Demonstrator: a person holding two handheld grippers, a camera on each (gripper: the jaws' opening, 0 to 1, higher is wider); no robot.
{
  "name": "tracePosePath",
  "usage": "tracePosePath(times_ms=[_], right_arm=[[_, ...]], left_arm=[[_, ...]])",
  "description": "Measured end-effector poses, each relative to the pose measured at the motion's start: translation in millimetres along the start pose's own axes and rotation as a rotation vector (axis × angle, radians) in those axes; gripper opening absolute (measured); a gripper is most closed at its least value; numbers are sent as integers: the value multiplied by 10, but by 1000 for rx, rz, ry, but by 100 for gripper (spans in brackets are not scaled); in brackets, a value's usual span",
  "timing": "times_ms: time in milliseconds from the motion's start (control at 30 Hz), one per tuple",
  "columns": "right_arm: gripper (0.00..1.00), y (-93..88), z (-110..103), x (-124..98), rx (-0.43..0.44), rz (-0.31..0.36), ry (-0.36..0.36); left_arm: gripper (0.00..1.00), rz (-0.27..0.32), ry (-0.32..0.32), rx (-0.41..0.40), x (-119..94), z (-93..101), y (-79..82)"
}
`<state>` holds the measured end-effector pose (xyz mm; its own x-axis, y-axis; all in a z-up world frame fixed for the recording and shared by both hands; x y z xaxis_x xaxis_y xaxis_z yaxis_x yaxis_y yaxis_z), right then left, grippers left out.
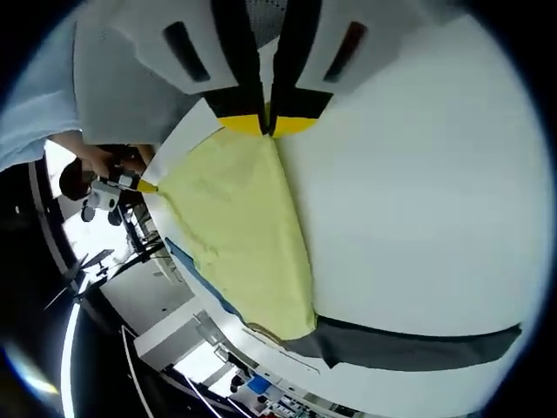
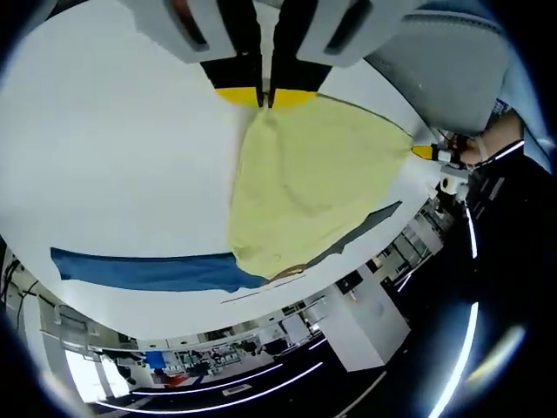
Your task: Fold the garment on the visible template until the final outline fits inside the template.
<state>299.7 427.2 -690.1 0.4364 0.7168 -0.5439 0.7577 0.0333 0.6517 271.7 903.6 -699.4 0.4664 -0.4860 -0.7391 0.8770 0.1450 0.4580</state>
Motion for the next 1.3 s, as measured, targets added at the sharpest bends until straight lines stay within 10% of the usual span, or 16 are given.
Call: tracePosePath(times_ms=[267, 667, 800, 1300], right_arm=[[17, 100, 1, -33, -54, 57, 20], [85, 306, 40, -10, -161, 135, -10], [100, 358, 82, -14, -185, 154, -29], [95, 547, 412, -161, -193, 167, -110]], left_arm=[[34, 70, -3, 116, -28, 26, 56], [97, 227, 10, 371, -29, 170, 201], [99, 329, -28, 369, -74, 193, 319], [99, 487, -66, 265, -348, 205, 534]])
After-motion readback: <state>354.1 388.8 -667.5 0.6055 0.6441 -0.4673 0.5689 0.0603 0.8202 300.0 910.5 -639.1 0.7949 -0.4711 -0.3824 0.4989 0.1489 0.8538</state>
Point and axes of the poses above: the point that each gripper's makers call its tool centre point, and the gripper's own axes: x roughly forward along the fingers, z roughly to its right, y roughly out of its top, the point moved 10 cm from there along -x, roughly backward along the fingers, and after that the axes turned 12 degrees about y, right-handed, at the moved point
